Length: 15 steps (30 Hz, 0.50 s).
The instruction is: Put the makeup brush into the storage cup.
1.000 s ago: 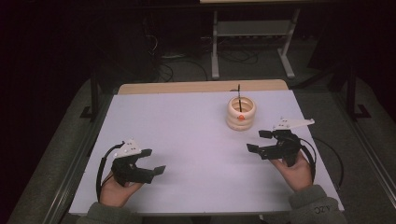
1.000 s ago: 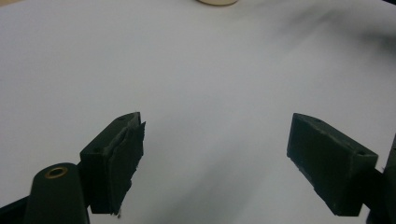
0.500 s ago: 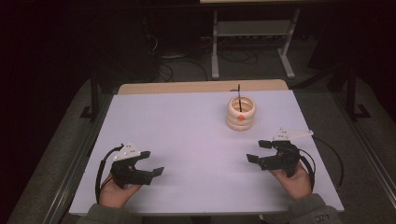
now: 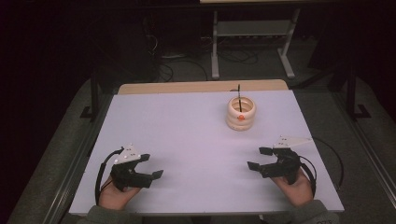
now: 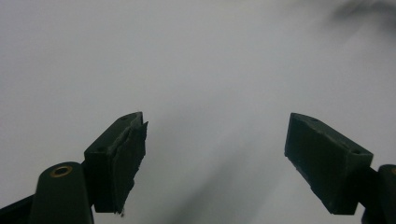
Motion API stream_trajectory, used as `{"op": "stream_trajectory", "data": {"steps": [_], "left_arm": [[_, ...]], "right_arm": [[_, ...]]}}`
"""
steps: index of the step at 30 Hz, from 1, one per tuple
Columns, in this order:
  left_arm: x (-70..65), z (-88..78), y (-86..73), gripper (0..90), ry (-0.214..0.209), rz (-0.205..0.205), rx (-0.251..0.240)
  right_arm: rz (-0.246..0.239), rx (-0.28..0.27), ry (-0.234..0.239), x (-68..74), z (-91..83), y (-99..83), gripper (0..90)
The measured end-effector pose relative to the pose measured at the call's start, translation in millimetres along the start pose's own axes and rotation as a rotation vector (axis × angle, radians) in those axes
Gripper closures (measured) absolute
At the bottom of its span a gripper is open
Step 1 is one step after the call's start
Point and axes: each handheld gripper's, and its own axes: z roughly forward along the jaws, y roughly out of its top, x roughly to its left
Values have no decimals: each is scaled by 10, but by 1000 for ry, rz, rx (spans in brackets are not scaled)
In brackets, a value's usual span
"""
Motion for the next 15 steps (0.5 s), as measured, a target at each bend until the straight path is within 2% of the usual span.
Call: {"op": "stream_trajectory", "data": {"steps": [10, 15], "left_arm": [[32, 44, -52, 198, -15, -16, 14], [40, 59, -54, 199, -16, -19, 12]], "right_arm": [[13, -5, -2, 2, -2, -62, 189], [-5, -6, -4, 32, -11, -59, 192]]}}
